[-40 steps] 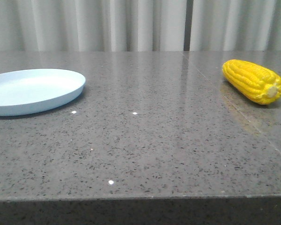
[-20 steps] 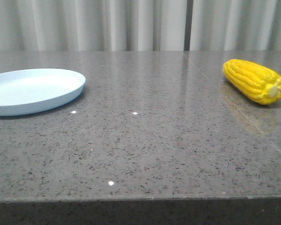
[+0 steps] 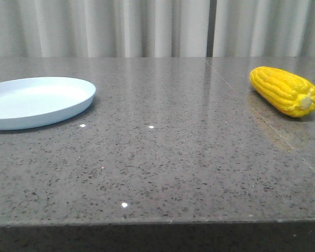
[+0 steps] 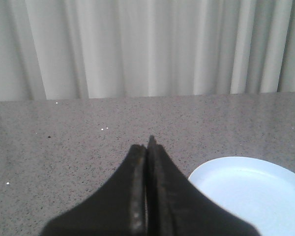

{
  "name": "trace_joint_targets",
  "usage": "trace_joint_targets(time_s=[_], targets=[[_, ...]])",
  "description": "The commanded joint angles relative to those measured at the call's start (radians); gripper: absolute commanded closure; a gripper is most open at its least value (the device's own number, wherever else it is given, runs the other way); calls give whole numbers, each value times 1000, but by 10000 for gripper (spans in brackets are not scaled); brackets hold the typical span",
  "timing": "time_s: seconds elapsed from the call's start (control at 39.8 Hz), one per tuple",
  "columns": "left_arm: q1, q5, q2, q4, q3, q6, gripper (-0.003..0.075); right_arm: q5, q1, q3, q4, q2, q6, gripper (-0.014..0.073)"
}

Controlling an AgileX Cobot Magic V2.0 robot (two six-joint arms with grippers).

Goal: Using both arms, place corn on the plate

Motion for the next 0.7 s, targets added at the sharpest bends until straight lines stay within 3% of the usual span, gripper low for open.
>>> trace_joint_targets(time_s=[0.0,0.1,0.15,0.25,0.35,0.4,0.68], targets=[[0,-76,16,3,-39,-5,738,-71,-6,-36,9,20,-7,659],[0,-76,16,3,-39,-5,654,-77,-6,-36,9,20,-7,593],[0,-76,16,3,-39,-5,540,-84,-6,-36,9,20,-7,516],[0,-76,16,3,-39,-5,235,-90,-6,-36,9,20,-7,271],[0,-76,16,3,-39,-5,43,-92,-6,-36,9,20,-7,4],[0,-76,16,3,-39,-5,17,-91,-6,-36,9,20,-7,-77],[-2,-78,72,-43,-44,-5,106,-87,-6,-35,9,20,-7,-50]])
